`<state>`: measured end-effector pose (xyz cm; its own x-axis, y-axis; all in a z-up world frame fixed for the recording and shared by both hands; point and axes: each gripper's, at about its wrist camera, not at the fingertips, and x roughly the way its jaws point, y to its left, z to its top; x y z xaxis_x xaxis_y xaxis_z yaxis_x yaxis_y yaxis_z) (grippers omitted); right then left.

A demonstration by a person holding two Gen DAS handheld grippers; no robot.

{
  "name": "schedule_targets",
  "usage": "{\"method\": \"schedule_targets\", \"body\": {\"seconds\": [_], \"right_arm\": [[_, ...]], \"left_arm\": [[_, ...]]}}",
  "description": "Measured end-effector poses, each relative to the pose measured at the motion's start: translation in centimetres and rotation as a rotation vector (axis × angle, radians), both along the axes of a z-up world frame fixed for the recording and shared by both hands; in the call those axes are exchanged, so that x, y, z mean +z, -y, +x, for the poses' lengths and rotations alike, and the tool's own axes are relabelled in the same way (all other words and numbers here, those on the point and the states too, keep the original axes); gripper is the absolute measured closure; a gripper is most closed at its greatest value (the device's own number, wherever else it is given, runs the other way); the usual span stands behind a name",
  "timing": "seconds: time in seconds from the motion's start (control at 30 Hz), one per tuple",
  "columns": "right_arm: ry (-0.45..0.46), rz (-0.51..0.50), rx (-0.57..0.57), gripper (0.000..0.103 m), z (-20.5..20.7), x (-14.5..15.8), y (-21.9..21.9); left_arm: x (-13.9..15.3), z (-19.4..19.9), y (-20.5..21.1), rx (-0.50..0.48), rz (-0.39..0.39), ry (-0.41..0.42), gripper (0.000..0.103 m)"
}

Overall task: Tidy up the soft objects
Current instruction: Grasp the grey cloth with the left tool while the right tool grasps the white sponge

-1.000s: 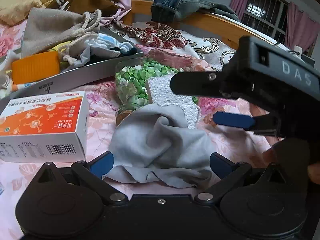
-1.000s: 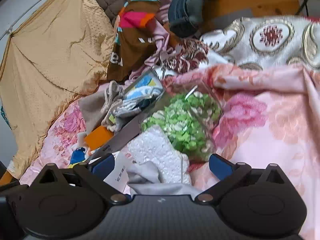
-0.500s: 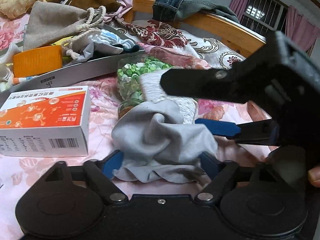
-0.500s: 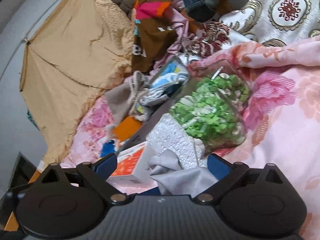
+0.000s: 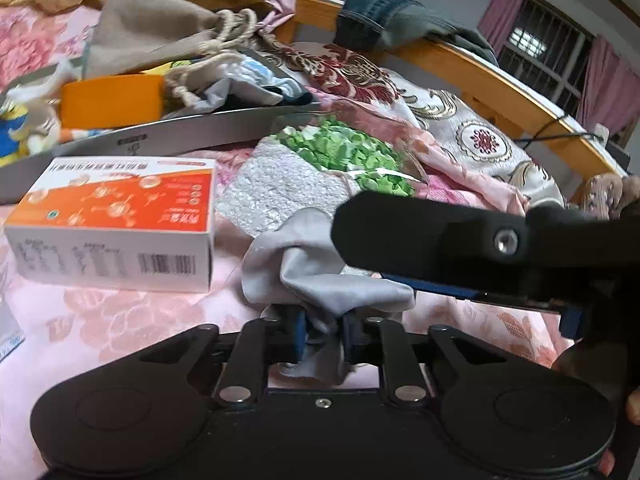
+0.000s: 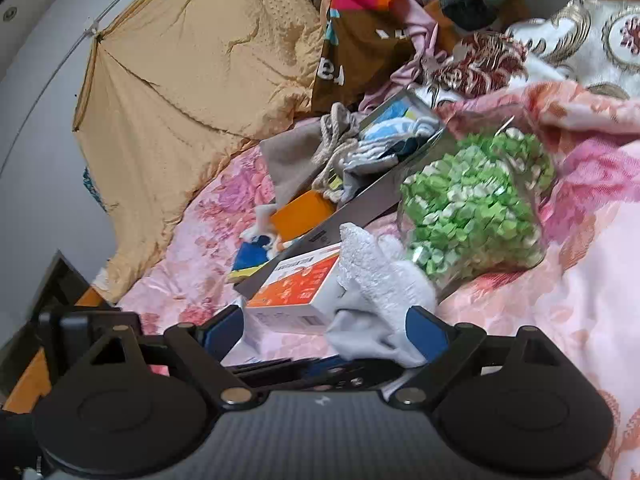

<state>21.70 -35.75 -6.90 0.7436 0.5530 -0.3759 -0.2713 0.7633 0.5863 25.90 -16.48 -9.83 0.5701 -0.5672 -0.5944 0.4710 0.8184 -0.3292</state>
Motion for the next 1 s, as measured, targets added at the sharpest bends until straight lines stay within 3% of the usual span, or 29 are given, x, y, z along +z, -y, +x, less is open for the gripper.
{"method": "schedule_targets", "body": {"seconds": [0.23, 0.4, 0.63, 0.8, 0.97, 1.0], "right_arm": [[0.002, 0.018, -0.110, 0.012, -0.1, -0.3, 1.4], [0.005, -0.046, -0.075, 0.022, 0.7, -0.4, -0.3], [0.001, -0.093, -0.012, 0.027, 1.6, -0.8, -2.7], [-0.010, -0.151, -0.051, 0.049, 1.8, -1.1, -3.3], [-0.009, -0.182, -0.079, 0.053, 1.9, -1.3, -3.4], [-0.007, -0.199, -0.079, 0.059, 2.0, -1.3, -3.7]], "left_arm": [[0.3, -0.8, -2.0, 0.077, 0.008, 0.000, 0.092], [0.3, -1.1, -3.5, 0.093, 0.000, -0.009, 0.093], [0.2, -1.2, -3.3, 0.091, 0.004, -0.004, 0.093], [0.2, -1.4, -3.6, 0.093, -0.002, -0.007, 0.093], [0.4, -1.7, -4.1, 0.130, 0.036, 0.003, 0.094], [0.5, -1.8, -4.3, 0.138, 0.044, 0.007, 0.094]]}}
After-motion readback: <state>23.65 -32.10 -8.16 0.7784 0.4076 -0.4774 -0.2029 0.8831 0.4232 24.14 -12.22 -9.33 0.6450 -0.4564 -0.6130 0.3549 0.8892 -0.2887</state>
